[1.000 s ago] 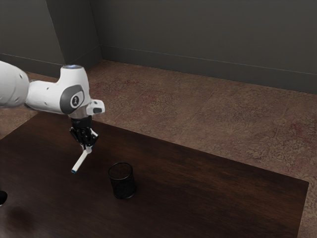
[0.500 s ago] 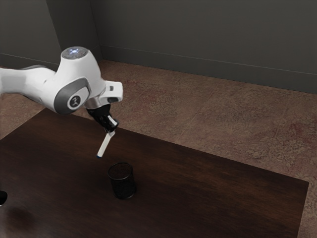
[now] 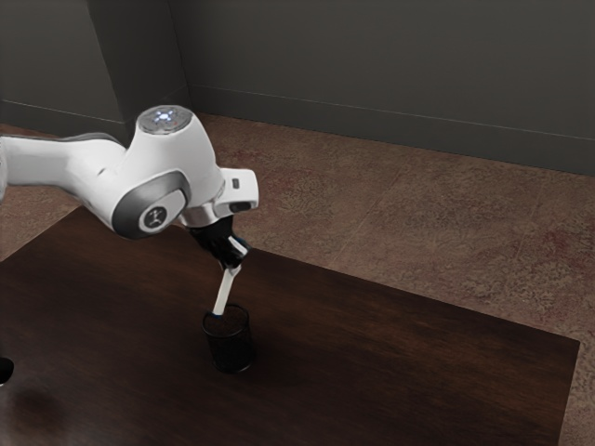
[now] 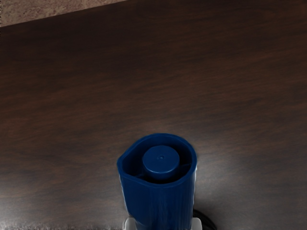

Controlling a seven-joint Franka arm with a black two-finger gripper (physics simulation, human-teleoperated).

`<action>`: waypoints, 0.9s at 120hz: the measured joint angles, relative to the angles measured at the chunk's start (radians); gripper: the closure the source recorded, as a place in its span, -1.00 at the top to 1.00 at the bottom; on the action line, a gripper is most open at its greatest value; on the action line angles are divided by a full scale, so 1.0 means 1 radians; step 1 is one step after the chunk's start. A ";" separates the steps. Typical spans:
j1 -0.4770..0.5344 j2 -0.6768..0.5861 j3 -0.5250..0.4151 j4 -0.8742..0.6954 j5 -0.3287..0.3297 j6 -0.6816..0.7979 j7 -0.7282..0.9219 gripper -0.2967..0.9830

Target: Put the marker into the pen holder.

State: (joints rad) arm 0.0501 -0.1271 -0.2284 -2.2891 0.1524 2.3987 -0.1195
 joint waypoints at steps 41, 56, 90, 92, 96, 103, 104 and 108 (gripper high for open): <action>0.001 0.023 0.000 0.000 -0.027 0.019 -0.074 -0.12; -0.002 0.030 0.015 0.009 -0.032 0.015 -0.080 0.17; 0.080 0.090 0.175 0.544 -0.088 -0.412 -0.061 0.44; 0.084 0.094 0.177 0.567 -0.090 -0.441 -0.058 0.45; 0.093 0.106 0.180 0.614 -0.093 -0.494 -0.053 0.46; 0.108 0.149 0.183 0.714 -0.094 -0.583 -0.045 0.48; 0.110 0.154 0.183 0.725 -0.094 -0.595 -0.044 0.48; 0.117 0.166 0.184 0.755 -0.095 -0.637 -0.039 0.49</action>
State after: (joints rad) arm 0.1673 0.0391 -0.0439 -1.5343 0.0577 1.7620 -0.1590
